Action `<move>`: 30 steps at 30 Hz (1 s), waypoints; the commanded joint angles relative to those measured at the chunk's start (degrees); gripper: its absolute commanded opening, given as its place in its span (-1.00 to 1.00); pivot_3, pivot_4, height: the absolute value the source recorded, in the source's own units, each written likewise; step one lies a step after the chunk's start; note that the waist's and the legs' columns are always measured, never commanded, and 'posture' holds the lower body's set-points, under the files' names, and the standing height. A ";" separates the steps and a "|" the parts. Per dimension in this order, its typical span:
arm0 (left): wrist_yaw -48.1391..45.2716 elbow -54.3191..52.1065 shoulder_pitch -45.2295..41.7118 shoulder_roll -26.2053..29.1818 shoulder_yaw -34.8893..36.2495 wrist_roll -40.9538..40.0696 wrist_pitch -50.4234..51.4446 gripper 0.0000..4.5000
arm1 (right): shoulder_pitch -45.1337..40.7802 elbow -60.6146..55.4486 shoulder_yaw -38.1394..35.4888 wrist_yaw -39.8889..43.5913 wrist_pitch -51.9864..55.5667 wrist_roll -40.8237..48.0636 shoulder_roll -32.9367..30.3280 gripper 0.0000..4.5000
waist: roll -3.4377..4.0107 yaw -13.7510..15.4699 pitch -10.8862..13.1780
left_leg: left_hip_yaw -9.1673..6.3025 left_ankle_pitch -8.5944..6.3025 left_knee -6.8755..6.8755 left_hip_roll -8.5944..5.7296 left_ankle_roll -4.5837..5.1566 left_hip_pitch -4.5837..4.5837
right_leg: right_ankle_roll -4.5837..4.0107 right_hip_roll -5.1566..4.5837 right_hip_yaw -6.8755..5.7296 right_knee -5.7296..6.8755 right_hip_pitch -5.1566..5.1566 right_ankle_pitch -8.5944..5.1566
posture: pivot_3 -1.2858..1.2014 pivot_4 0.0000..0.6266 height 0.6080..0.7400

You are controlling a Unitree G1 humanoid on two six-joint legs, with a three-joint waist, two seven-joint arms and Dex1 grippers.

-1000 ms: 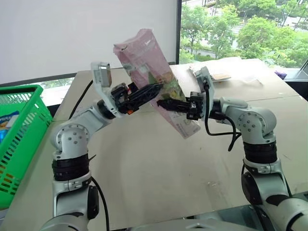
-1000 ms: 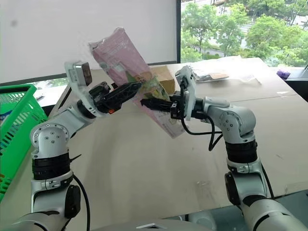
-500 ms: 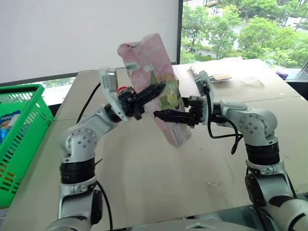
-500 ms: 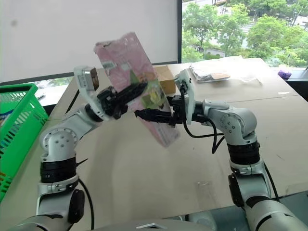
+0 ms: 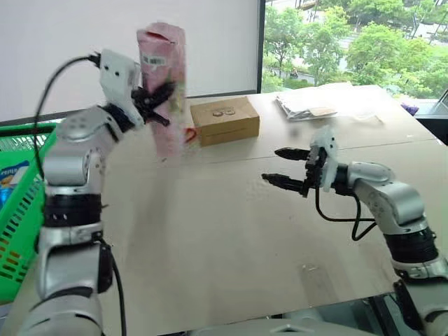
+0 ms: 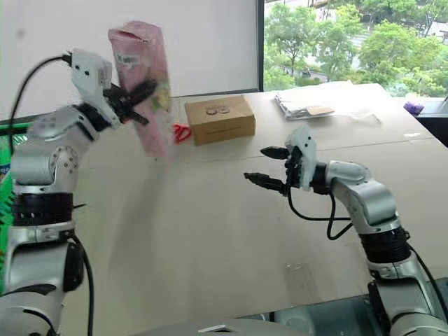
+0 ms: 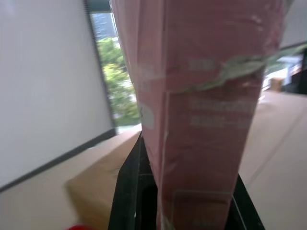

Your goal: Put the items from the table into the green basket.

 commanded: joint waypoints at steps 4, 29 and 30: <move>12.22 8.41 -10.05 11.00 -2.75 22.06 -9.21 -0.94 | -3.90 -3.59 1.05 0.86 -2.88 0.32 1.39 1.00 | -0.23 0.54 -0.06 | -0.02 0.15 -0.07 -0.05 -0.26 -0.48 | 0.00 -0.08 -0.01 0.00 -0.54 0.01 | 0.00 -1.00 1.00; 16.20 43.68 -2.07 22.91 -1.53 29.37 -11.61 -0.94 | -10.15 0.42 -0.07 3.00 -8.98 3.09 8.75 1.00 | -1.15 6.10 -0.29 | -0.36 0.24 0.06 -0.20 -0.33 -0.70 | -0.02 -0.08 -0.34 0.62 -0.88 0.00 | 0.08 -1.00 1.00; 16.19 44.06 -2.27 22.58 -1.53 29.17 -11.43 -0.94 | -10.12 0.50 -0.11 3.05 -9.02 3.07 8.72 1.00 | -1.18 6.10 -0.31 | -0.35 0.24 0.11 -0.22 -0.33 -0.70 | -0.02 -0.09 -0.33 0.68 -0.88 0.00 | 0.08 -1.00 1.00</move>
